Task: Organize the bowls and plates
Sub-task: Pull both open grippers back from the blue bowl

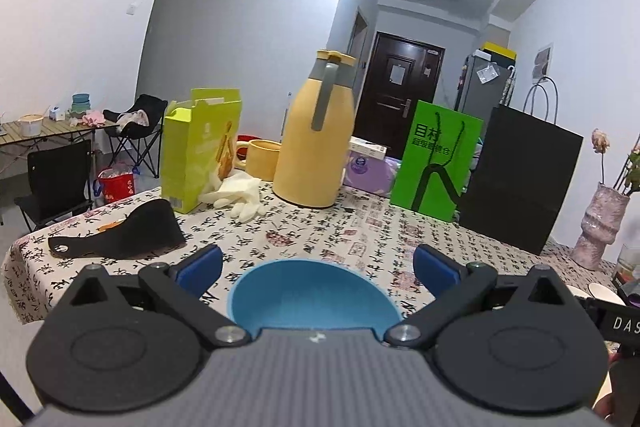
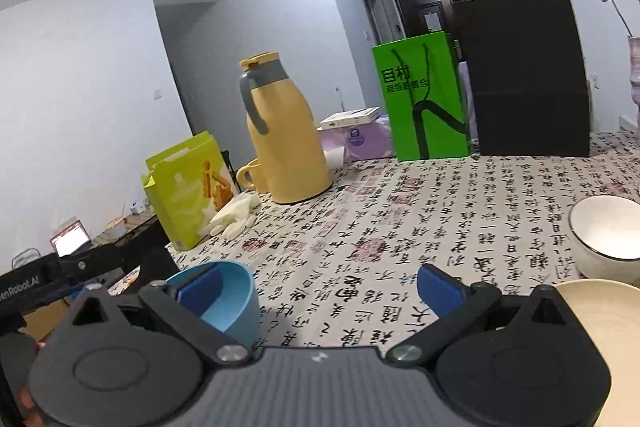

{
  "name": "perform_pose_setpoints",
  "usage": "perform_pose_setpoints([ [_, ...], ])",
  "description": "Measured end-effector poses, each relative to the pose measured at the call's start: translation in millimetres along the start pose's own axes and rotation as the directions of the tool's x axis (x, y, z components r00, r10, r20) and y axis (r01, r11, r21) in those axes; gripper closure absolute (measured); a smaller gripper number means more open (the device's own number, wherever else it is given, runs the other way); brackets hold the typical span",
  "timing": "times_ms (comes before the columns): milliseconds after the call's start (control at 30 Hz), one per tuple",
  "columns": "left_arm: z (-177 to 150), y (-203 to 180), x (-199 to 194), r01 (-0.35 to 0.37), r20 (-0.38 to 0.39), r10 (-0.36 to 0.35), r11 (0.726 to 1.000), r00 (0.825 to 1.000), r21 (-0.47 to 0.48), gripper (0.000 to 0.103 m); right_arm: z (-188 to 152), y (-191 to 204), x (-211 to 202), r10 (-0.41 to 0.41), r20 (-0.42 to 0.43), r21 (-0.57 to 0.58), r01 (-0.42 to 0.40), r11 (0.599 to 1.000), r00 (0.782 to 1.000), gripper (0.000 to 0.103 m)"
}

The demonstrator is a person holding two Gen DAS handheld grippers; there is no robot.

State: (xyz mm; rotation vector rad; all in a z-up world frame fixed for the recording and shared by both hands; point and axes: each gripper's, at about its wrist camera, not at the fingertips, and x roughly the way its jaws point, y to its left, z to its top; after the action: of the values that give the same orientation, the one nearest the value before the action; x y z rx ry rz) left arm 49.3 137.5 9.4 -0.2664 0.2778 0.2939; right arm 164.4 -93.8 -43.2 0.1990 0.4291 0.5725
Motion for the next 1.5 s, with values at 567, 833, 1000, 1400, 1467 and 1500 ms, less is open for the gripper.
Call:
perform_pose_setpoints([
  [567,0.7,-50.9,-5.1,0.049,0.006,-0.049,0.997,0.999,0.056,0.000,2.7,-49.3,-35.2,-0.030,0.062,0.068,0.026,0.997,0.998,0.000],
  [833,-1.8,-76.6,-1.8,0.075,-0.003,-0.075,0.994,0.997,0.081,0.000,3.7,-69.3,-47.9,-0.044,0.080,0.085,0.037,0.996,0.996,0.000],
  [1000,-3.5,-90.3,1.7,0.090,-0.009,-0.090,0.992,0.996,0.084,0.000,5.0,-81.4,-55.0,-0.056,0.088,0.085,0.049,0.995,0.995,0.000],
  [1400,-11.2,-121.2,15.5,0.124,-0.043,-0.121,0.988,0.992,0.088,0.000,10.6,-114.4,-68.3,-0.103,0.105,0.077,0.095,0.992,0.989,0.000],
  [1467,-12.4,-126.5,17.9,0.131,-0.048,-0.127,0.987,0.991,0.089,0.000,11.7,-119.8,-70.3,-0.111,0.108,0.078,0.103,0.992,0.988,0.000],
  [1500,-12.9,-129.2,19.2,0.135,-0.049,-0.131,0.987,0.990,0.089,0.000,12.7,-122.6,-71.1,-0.114,0.110,0.078,0.106,0.991,0.987,0.000],
])
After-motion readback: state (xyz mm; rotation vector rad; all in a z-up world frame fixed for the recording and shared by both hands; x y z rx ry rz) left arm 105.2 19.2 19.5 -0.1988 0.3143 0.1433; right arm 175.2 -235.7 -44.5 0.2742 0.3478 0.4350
